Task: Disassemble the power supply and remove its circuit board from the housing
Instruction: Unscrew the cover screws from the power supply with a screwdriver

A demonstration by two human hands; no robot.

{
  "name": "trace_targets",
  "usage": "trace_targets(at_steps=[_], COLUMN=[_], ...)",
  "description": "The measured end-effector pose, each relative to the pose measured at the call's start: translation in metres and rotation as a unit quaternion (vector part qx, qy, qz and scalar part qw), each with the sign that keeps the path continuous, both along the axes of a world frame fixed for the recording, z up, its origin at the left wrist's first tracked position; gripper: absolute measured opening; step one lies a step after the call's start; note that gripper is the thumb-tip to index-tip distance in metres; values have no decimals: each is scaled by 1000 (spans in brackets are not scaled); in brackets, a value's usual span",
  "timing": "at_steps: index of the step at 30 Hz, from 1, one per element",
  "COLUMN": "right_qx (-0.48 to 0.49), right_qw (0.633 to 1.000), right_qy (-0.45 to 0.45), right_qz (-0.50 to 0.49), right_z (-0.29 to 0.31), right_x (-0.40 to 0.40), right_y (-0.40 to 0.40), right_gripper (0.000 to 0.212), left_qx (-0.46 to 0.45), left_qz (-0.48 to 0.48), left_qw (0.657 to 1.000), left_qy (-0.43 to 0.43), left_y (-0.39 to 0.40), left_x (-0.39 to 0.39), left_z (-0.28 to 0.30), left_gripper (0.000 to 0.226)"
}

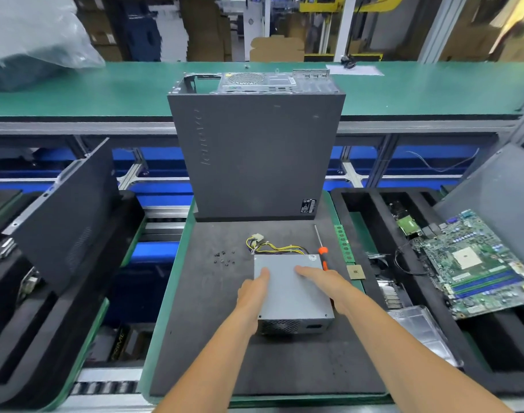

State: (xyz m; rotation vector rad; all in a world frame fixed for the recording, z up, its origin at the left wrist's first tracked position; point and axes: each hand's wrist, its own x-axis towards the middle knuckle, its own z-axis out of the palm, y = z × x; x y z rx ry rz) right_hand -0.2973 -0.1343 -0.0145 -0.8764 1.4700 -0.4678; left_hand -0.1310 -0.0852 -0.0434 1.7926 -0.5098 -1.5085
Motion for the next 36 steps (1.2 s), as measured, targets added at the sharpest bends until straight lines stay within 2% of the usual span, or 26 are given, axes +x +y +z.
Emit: trace_targets(at_steps=[2,5,9,11,14,21,27,31,36], right_qx=[6,14,35,38,40,28,35,31,33], right_qw=[1000,1000,999,998,997,999,999,998,999], right_qy=[2,-20,-37,-45,-46,-29,-27,-32,-19], right_qz=[3,4,3,-18,-37,-36,-30,-35,2], right_z=[0,-2,-6,-9,-9,-7,-3,-1,7], right_x=[0,0,-4,-5,-4,-3,-7,-4,-1], right_y=[0,0,-2,-2,-1,-2,-4,-7,-10], right_gripper=[40,41,46,45,53,72,58,58,63], left_qx=[-7,-9,5,19,21,29,25,20,18], left_qz=[3,-9,11,3,-9,-22,3,2,-27], left_qw=[1000,999,997,997,998,998,1000,999,999], left_qy=[20,31,72,73,65,58,14,34,28], left_y=[-1,-4,-5,-5,-9,-16,-21,-25,-26], left_x=[2,9,14,13,11,14,9,12,9], left_z=[4,7,5,4,5,2,6,6,5], left_gripper=[57,57,71,83,88,74,59,50,51])
